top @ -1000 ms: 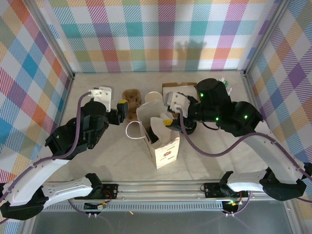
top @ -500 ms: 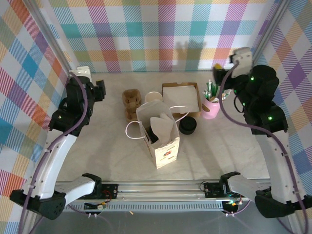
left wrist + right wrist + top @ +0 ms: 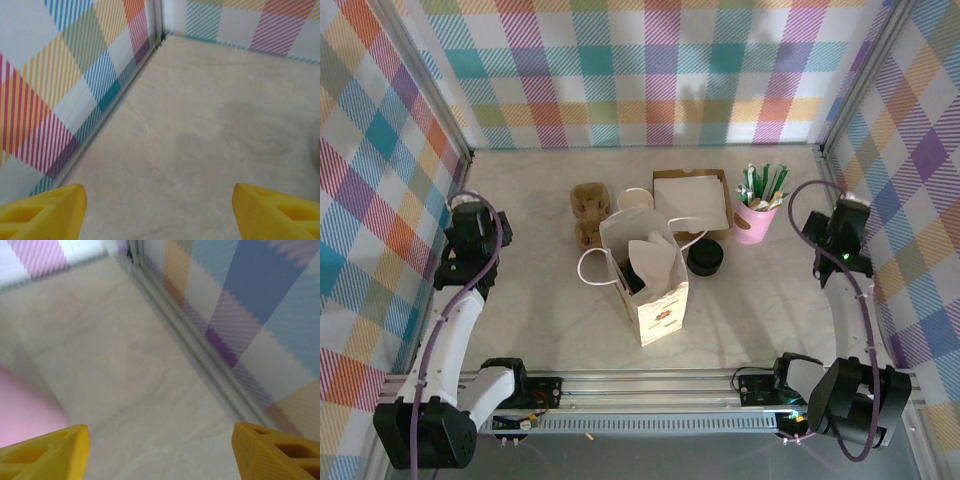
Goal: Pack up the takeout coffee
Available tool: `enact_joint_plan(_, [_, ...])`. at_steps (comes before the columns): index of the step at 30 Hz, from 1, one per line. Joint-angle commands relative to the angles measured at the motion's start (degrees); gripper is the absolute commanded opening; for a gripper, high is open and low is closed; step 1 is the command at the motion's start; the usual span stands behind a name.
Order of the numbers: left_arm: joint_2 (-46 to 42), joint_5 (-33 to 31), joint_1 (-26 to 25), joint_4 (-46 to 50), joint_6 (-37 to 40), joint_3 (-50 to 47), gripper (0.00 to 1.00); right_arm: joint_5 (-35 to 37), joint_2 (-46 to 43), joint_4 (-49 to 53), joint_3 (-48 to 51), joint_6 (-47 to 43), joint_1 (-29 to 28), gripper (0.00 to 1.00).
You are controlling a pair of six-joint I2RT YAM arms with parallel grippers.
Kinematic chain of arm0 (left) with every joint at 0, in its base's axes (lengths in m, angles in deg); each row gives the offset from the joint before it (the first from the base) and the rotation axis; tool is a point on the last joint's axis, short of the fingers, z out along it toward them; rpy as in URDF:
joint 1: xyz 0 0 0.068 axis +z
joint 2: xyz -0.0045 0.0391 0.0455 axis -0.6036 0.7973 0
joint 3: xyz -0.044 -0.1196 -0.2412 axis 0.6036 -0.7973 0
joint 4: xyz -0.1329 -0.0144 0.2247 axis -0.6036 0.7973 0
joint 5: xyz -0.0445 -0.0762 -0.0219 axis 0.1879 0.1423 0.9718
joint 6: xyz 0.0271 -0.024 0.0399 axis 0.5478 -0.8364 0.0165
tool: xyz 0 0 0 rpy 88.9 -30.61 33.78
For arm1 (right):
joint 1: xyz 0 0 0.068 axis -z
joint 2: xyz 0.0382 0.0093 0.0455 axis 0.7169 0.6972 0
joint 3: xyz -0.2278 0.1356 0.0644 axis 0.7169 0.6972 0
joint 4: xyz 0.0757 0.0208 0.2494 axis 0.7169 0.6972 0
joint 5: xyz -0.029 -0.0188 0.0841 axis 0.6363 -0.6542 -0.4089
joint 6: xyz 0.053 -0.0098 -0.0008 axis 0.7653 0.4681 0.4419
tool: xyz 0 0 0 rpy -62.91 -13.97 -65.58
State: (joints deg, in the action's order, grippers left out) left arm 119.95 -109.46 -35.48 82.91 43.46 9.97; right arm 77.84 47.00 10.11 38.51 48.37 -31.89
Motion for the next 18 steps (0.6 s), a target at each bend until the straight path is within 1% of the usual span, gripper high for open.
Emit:
enact_joint_plan(1, [-3.8,-0.1,0.7,-7.7,-1.2,-6.9,0.77,-5.3,-2.3,-12.9,8.2,3.0,0.1,0.75])
enact_joint_plan(5, [-6.9,1.3,0.7,-14.3,-1.1,-16.7,0.80,-16.5,-2.5,-27.5,18.5,3.4,-0.1,0.75])
enact_joint_plan(7, [-7.6,3.2,0.7,-19.2,-0.9,-21.2,0.82,-20.4,-1.8,-33.6,22.0,3.0,-0.7,0.76])
enact_joint_plan(11, [-6.6,7.4,0.7,-29.5,-0.8,-28.6,0.84,-25.3,0.7,-41.7,26.4,1.4,-2.3,0.78])
enact_joint_plan(13, [-4.8,9.0,0.8,-32.9,-1.4,-29.4,0.85,-28.0,2.4,-44.7,27.9,1.0,-3.1,0.80])
enact_joint_plan(16, [0.1,14.3,0.8,-39.8,-1.3,-30.7,0.86,-29.3,4.2,-49.6,29.0,1.1,-4.0,0.82])
enact_joint_plan(18, [3.4,16.7,0.8,-44.1,-1.7,-31.4,0.86,-30.0,5.7,-53.0,29.3,1.4,-4.2,0.83])
